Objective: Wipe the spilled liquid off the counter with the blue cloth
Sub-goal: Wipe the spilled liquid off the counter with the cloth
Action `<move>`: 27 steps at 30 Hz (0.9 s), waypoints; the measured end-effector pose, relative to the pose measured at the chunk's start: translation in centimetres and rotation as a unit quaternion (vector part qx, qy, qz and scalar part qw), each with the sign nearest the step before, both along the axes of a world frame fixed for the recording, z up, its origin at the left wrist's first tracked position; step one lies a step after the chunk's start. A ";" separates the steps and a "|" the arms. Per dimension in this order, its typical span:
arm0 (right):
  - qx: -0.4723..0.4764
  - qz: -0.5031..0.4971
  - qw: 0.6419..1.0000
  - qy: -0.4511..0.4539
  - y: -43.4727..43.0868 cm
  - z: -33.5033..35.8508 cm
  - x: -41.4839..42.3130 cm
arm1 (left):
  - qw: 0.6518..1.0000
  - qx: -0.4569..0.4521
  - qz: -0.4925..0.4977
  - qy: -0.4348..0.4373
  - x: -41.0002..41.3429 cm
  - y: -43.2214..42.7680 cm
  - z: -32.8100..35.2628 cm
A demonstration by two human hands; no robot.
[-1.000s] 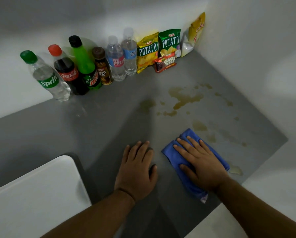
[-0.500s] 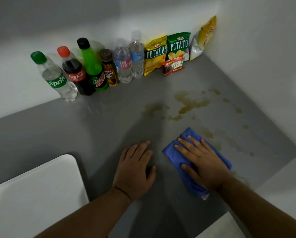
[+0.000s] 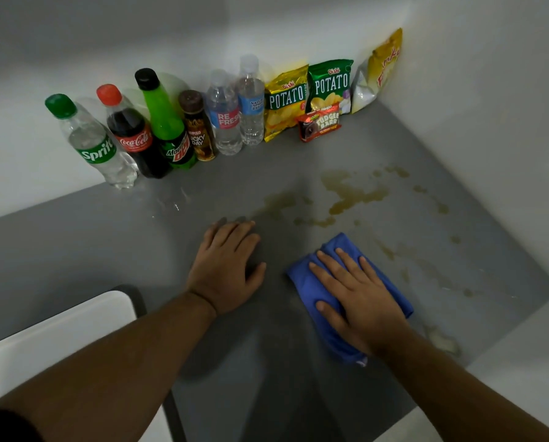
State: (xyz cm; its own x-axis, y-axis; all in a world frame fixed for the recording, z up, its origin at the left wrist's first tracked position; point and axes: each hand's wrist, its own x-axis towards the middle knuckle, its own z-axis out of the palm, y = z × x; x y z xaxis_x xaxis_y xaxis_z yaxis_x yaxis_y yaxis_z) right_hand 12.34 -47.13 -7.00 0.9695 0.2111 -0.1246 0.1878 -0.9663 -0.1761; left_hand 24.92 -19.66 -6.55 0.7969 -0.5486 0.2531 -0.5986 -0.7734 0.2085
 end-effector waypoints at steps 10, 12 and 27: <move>-0.023 -0.137 0.990 0.025 3.9 0.1 6.0 | 0.996 0.003 0.069 0.053 0.3 0.3 -0.3; -0.003 -0.076 0.997 0.011 4.0 0.1 4.9 | 0.997 -0.005 0.066 0.051 0.4 0.3 -0.3; -0.013 -0.087 0.996 0.004 3.6 -0.2 8.0 | 0.996 -0.011 0.073 0.052 0.4 0.3 -0.3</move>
State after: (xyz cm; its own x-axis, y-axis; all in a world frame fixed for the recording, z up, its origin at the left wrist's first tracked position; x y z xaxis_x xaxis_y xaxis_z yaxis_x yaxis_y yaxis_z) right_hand 20.34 -43.48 -7.16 0.9899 0.0371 -0.1365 0.0162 -0.9884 -0.1507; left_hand 25.37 -19.39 -6.81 0.8901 -0.4209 0.1748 -0.4548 -0.8451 0.2808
